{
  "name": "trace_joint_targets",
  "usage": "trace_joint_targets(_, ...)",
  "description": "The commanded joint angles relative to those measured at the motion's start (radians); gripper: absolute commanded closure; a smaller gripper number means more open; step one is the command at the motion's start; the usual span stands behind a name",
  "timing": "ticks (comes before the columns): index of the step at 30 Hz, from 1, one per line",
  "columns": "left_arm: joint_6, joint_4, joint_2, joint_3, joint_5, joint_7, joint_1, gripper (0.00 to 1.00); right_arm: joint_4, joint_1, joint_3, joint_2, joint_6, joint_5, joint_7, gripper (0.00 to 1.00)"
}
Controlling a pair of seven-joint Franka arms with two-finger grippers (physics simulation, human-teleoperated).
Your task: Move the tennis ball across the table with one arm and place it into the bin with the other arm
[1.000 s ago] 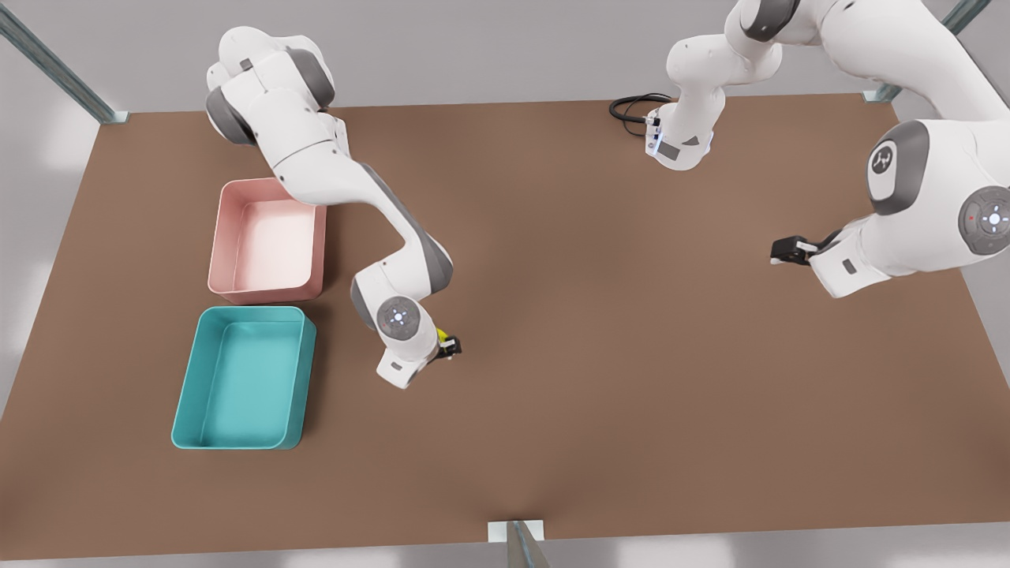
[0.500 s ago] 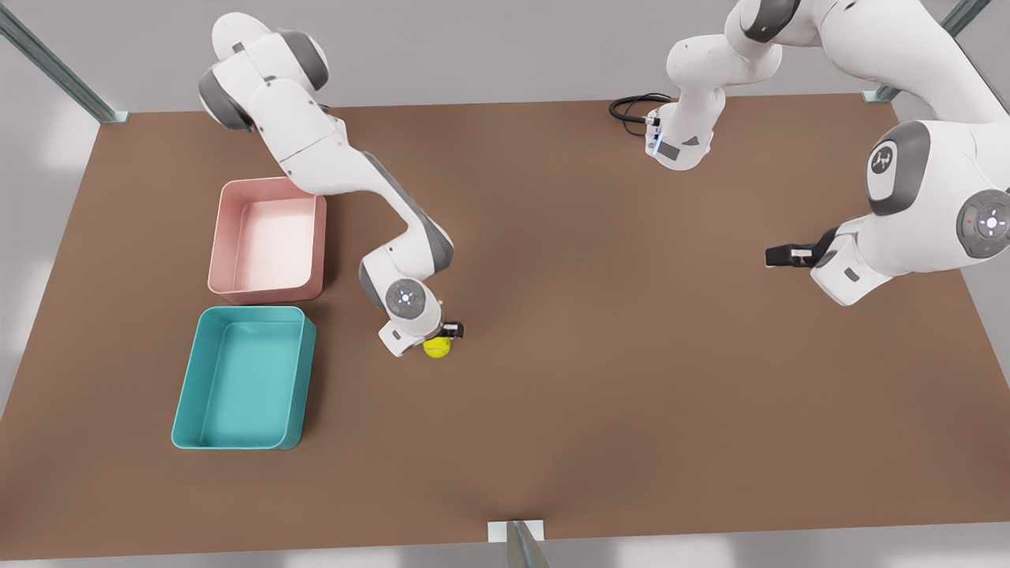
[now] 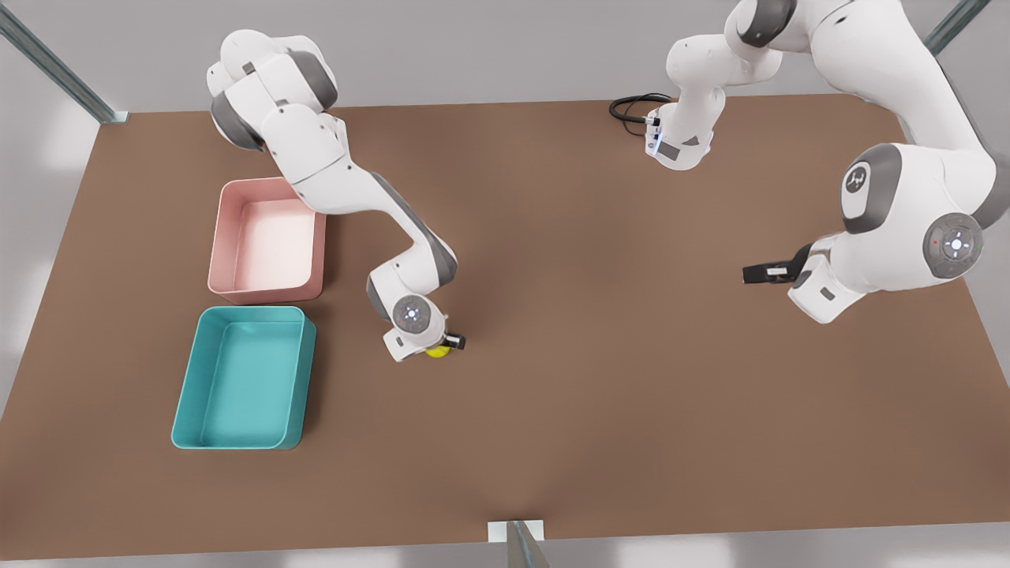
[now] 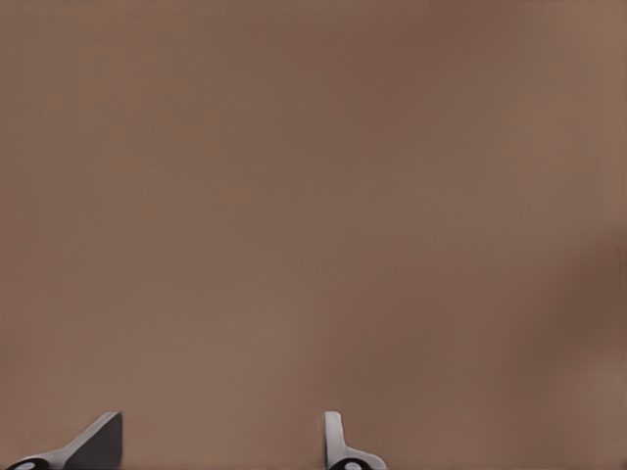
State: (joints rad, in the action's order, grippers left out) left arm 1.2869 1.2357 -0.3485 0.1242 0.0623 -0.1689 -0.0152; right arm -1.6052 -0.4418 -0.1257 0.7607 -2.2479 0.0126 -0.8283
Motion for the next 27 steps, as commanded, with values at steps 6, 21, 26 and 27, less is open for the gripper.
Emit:
trace_joint_targets(6, 0.031, 0.005, -0.007, 0.002, 0.007, -0.092, -0.003, 0.0, 0.001, -0.003, -0.002, 0.023, -0.004, 0.0, -0.098, 0.0)
trace_joint_targets(21, 0.029, 0.005, -0.007, 0.002, 0.008, -0.092, -0.008, 0.0, 0.025, 0.018, -0.02, 0.032, -0.009, -0.002, -0.078, 0.0)
trace_joint_targets(26, 0.023, 0.001, 0.002, 0.002, 0.005, -0.092, -0.006, 0.0, 0.034, 0.018, -0.02, 0.045, -0.01, 0.0, -0.072, 0.0)
trace_joint_targets(27, 0.023, 0.001, -0.001, 0.002, 0.007, -0.092, -0.009, 0.0, 0.039, 0.02, -0.02, 0.048, -0.012, 0.0, -0.064, 0.0)
